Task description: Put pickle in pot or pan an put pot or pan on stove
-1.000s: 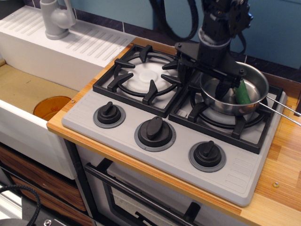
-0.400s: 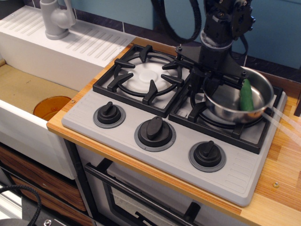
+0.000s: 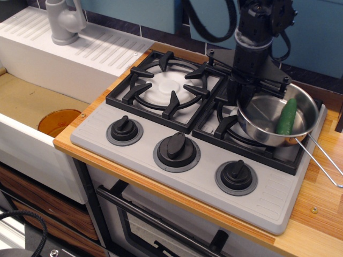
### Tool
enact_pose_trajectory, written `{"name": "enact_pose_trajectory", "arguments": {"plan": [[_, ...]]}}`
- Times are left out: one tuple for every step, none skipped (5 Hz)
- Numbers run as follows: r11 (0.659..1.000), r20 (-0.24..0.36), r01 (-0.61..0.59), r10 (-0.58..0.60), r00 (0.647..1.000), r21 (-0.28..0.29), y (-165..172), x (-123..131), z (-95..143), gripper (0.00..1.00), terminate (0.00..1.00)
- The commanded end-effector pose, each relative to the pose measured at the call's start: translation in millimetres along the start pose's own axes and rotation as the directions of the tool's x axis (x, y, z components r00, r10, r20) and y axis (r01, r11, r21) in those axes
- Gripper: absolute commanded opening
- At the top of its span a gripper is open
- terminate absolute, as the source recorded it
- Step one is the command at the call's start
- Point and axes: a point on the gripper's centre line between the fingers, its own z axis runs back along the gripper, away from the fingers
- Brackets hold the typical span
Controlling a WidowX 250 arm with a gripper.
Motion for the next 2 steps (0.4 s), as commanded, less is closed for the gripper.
{"name": "enact_pose_trajectory", "arguments": {"plan": [[1.000, -0.015, 0.015, -0.015, 1.000, -0.001, 18.1, 26.7, 78.0, 0.00, 0.00], [0.999, -0.028, 0.043, -0.043, 0.999, -0.002, 44.4, 33.8, 86.6, 0.00, 0.00]]}}
